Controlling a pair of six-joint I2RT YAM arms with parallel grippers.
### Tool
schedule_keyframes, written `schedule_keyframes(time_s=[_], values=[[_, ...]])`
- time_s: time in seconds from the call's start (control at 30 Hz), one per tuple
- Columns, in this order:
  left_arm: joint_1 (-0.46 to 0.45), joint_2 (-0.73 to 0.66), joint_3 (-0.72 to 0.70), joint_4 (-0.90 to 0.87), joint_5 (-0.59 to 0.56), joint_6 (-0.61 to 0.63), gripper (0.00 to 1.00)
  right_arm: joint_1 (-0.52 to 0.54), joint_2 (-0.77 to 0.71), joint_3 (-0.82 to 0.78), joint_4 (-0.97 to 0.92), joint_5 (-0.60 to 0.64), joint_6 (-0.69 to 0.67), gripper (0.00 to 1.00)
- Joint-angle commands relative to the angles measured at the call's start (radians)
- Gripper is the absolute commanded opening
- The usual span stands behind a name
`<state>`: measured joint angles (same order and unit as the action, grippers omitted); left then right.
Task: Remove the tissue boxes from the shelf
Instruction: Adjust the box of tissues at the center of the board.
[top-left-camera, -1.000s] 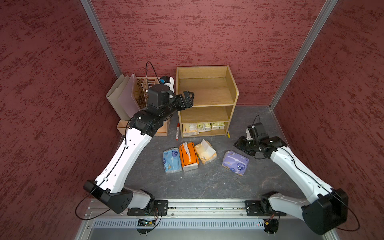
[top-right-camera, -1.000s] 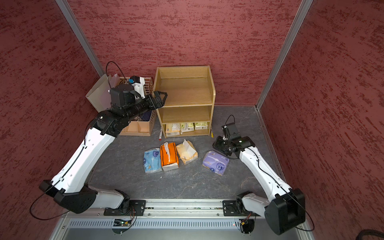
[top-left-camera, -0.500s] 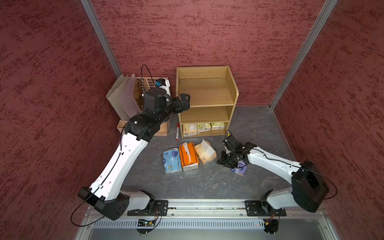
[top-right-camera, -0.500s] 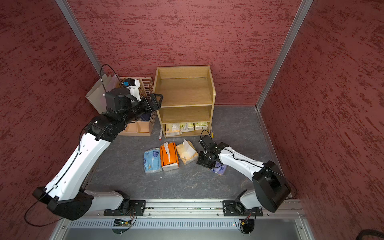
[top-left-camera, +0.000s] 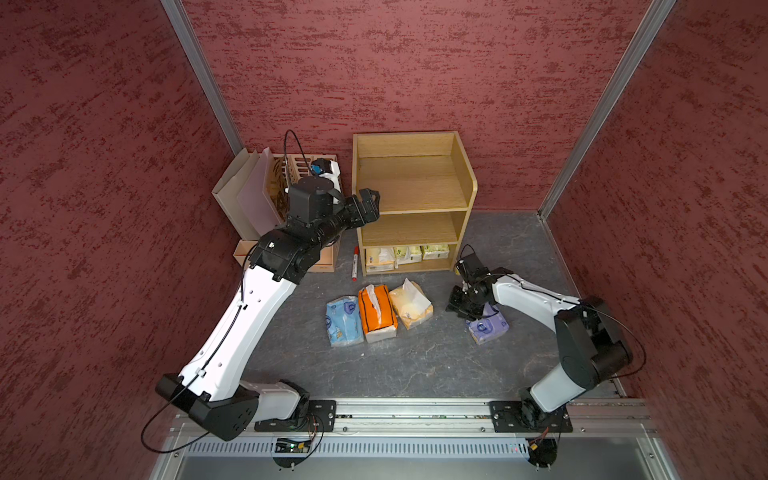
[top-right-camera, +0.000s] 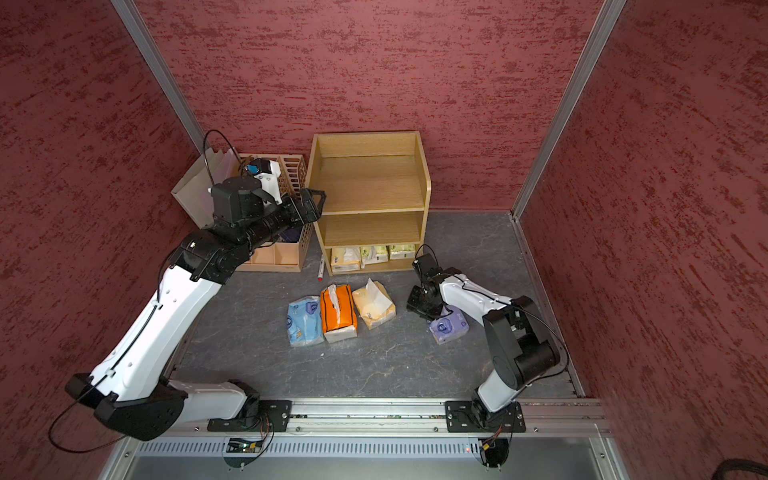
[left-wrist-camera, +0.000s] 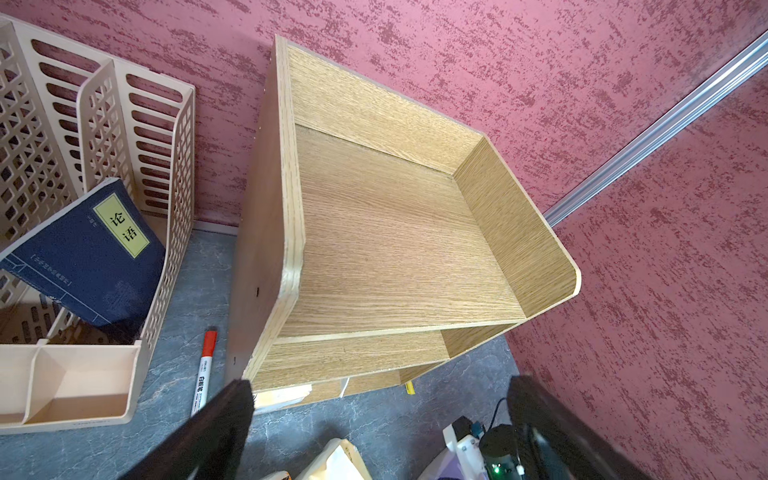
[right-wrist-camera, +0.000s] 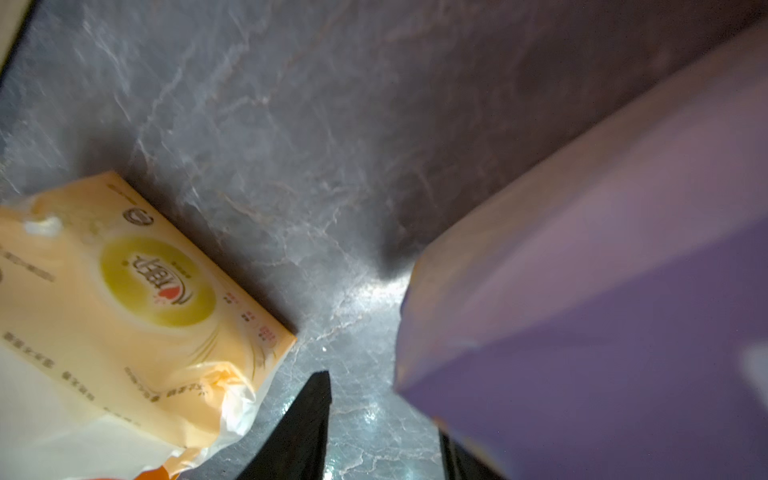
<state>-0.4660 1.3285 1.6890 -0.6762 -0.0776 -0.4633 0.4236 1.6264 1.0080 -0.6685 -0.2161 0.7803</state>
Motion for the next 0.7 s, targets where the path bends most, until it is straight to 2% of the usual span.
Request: schedule_keyframes(time_s=[0.0, 0.1, 0.2, 0.5, 0.67], values=[[-0.003, 0.001, 0.023, -0.012, -0.013, 0.008, 1.00, 0.000, 0.029, 0.065, 0.015, -0.022, -0.061, 0.44], [-0.003, -0.003, 0.017, -0.015, -0.023, 0.012, 1.00, 0.007, 0.050, 0.078, 0.097, -0.109, -0.023, 0.45], [0.000, -0.008, 0.013, -0.011, -0.030, 0.013, 1.00, 0.018, 0.079, 0.077, 0.170, -0.144, 0.038, 0.45], [0.006, -0.011, 0.016, -0.017, -0.044, 0.025, 1.00, 0.099, 0.197, 0.072, 0.410, -0.215, 0.244, 0.44], [0.007, -0.014, 0.019, -0.017, -0.047, 0.028, 1.00, 0.151, 0.224, 0.063, 0.484, -0.207, 0.338, 0.42]])
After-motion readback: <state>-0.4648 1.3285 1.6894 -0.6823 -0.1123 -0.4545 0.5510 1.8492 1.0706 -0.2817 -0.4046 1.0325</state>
